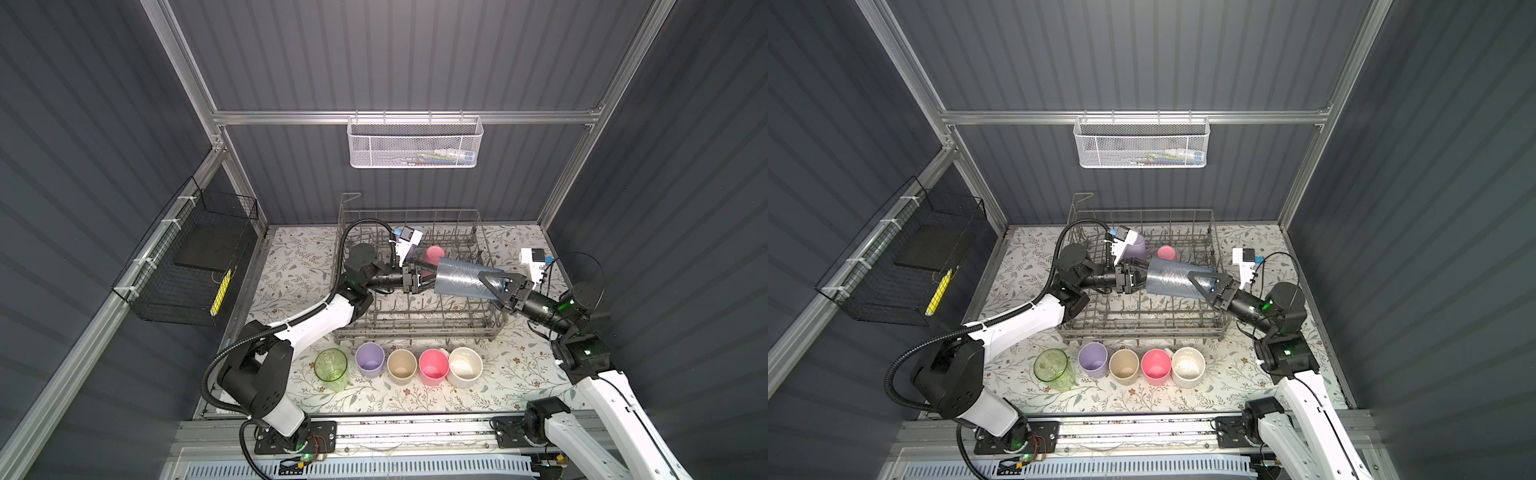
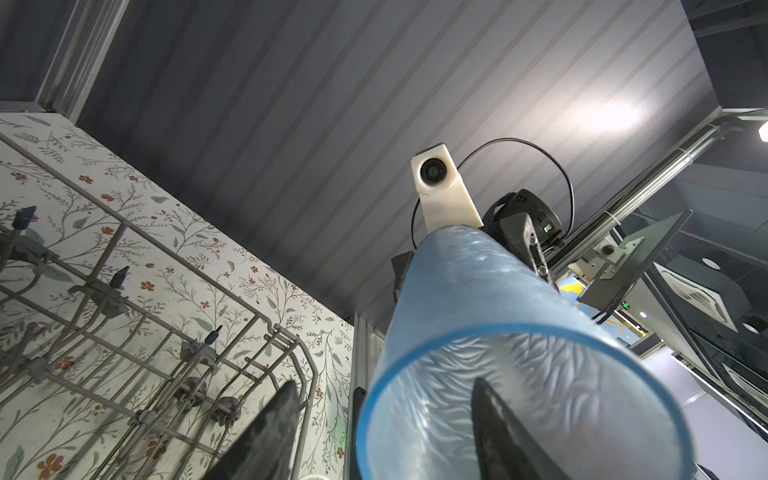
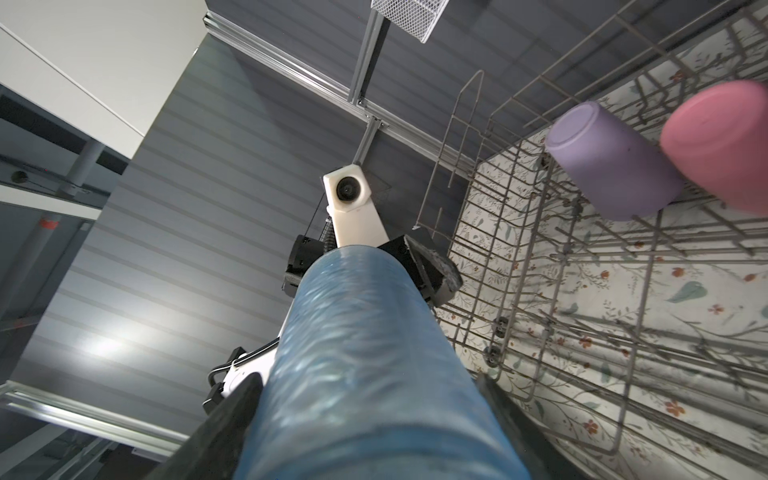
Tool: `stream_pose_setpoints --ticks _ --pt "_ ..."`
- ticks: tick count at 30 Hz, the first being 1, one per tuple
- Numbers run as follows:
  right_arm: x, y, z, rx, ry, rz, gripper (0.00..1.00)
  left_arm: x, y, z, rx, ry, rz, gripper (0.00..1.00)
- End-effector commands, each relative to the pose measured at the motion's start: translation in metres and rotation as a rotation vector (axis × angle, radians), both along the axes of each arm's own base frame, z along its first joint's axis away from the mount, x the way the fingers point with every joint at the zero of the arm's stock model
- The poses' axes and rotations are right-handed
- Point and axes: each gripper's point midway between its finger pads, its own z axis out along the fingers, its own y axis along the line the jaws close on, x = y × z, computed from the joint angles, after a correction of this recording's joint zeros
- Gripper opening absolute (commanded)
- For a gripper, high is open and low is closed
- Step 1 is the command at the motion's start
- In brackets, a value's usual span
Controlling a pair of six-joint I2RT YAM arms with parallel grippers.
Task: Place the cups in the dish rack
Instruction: 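Open the left gripper and draw it back while the right gripper holds the cup, then turn the blue cup upside down and carry it over the rack with the right gripper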
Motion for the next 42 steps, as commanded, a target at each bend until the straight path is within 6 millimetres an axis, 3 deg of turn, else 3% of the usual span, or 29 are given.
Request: stream_pose_setpoints --ticks 1,11,17,22,26,28,31,42 --pt "-0.002 -0.005 0.011 -0.062 -0.068 -0.043 0.14 -0.006 0.015 0.023 -0.018 -0.083 0.045 0.68" --pt "0.001 -0.018 0.021 -0.111 -0.095 -0.097 0.14 -0.009 0.047 0.027 0.122 -0.166 0.219 0.72" --pt "0.018 -0.033 0.016 -0.323 -0.083 -0.178 0.15 -0.013 0.074 0.038 0.183 -0.202 0.354 0.72" --pt "0.047 -0.047 -0.008 -0.548 -0.003 -0.215 0.17 -0.019 0.090 0.053 0.194 -0.236 0.422 0.72" --pt "0.075 -0.065 -0.029 -0.714 0.065 -0.275 0.16 -0.022 0.092 0.054 0.203 -0.234 0.423 0.73" --pt "0.085 -0.070 -0.029 -0.756 0.067 -0.295 0.17 -0.022 0.093 0.052 0.213 -0.238 0.422 0.73" --pt "0.111 -0.080 -0.045 -0.845 0.121 -0.328 0.17 -0.022 0.092 0.049 0.223 -0.244 0.419 0.73" --pt "0.177 -0.091 -0.068 -1.082 0.173 -0.356 0.16 -0.013 0.082 0.034 0.240 -0.238 0.391 0.74"
